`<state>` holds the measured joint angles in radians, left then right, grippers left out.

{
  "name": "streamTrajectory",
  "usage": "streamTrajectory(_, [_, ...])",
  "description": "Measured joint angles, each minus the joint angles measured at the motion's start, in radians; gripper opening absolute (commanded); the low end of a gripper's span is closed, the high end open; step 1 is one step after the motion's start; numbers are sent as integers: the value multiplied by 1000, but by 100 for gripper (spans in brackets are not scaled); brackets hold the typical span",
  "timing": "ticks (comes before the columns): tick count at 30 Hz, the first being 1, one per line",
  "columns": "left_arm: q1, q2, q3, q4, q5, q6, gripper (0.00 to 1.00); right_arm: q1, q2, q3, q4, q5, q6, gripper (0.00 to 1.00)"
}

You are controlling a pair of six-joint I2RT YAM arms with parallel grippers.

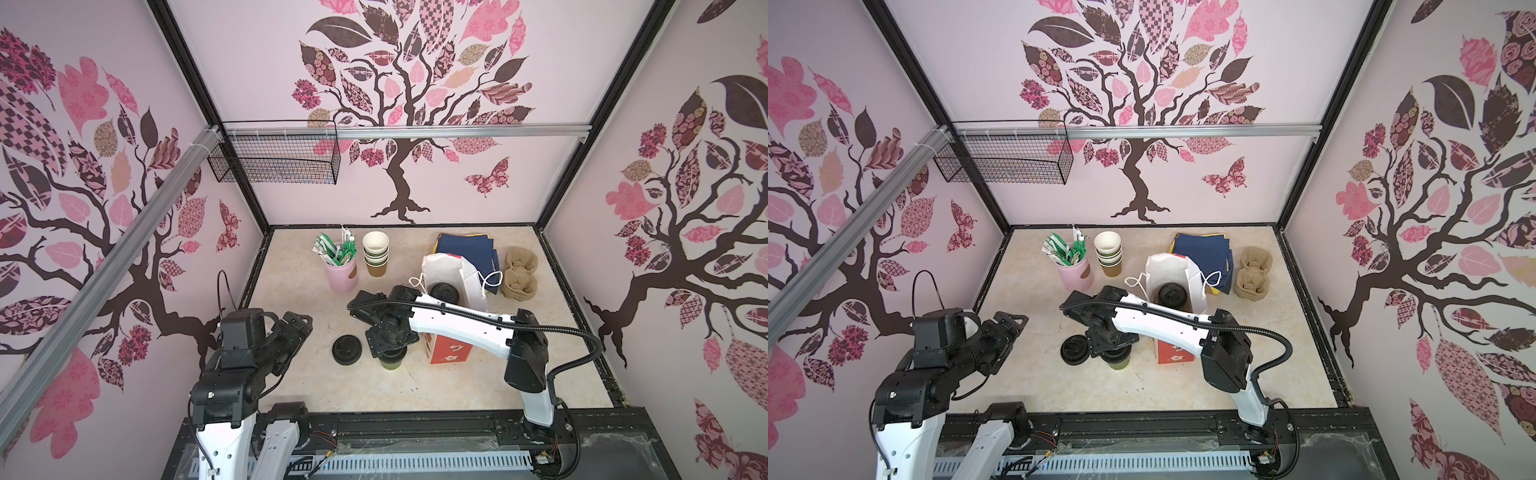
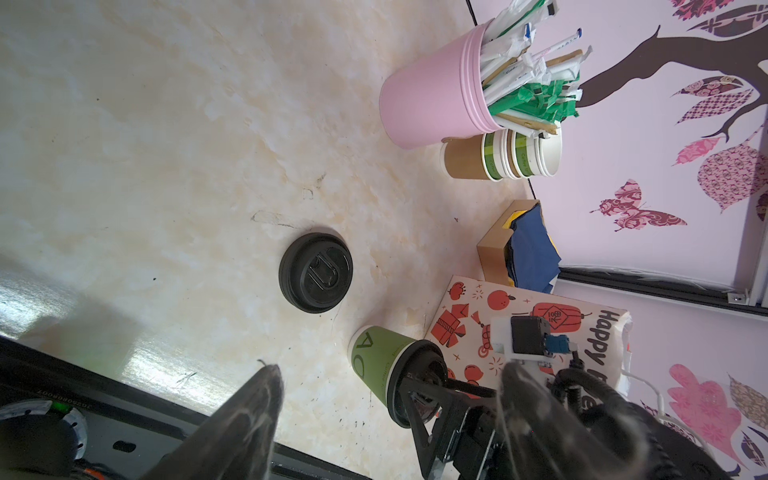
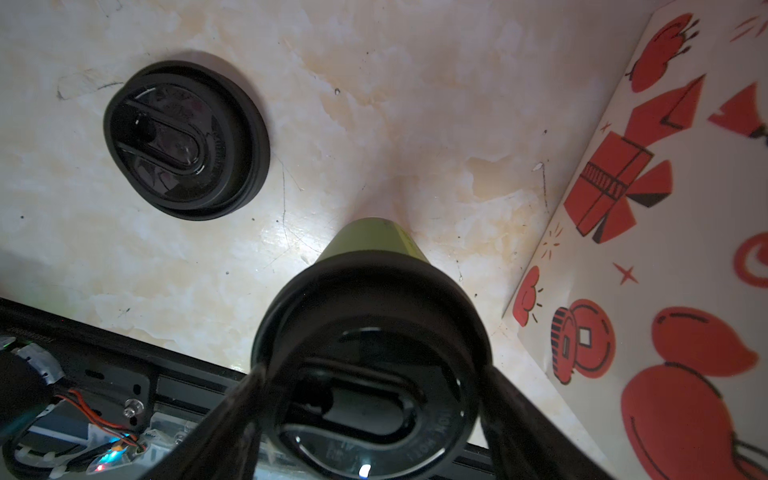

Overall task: Pack the takeout coffee
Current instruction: 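Close the right gripper on the green cup's black lid and lift it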

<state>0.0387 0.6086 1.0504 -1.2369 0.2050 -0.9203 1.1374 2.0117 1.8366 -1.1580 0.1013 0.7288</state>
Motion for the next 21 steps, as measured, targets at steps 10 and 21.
streamTrajectory(10, [0,3,0,10,3,0,85,0,0,-5,3,3,0,77])
streamTrajectory(21, [0,9,0,37,27,17,85,1,-15,6,-46,11,0,73])
